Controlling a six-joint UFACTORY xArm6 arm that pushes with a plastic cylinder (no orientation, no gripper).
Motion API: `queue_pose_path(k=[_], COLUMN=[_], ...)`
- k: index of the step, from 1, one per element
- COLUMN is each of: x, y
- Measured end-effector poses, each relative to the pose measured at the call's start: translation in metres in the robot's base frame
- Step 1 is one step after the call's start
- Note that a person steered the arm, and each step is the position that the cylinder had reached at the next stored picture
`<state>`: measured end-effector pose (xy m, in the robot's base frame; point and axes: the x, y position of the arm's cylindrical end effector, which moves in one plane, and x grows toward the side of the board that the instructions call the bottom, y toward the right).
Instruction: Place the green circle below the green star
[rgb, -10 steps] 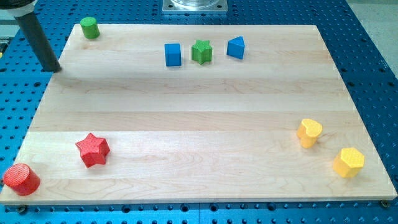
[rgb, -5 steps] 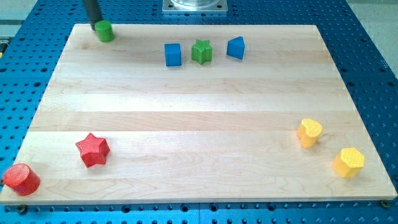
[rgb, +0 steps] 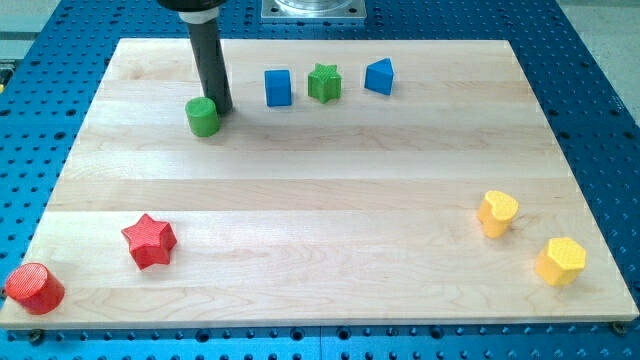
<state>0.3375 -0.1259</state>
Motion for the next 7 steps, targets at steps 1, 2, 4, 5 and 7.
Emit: queue_pose_path(k=[1,2,4,5,7], x=[0.003,0.021,0.034,0.061,0.075], y=[-0.086,-0.087,0.04,-0.025,0.022])
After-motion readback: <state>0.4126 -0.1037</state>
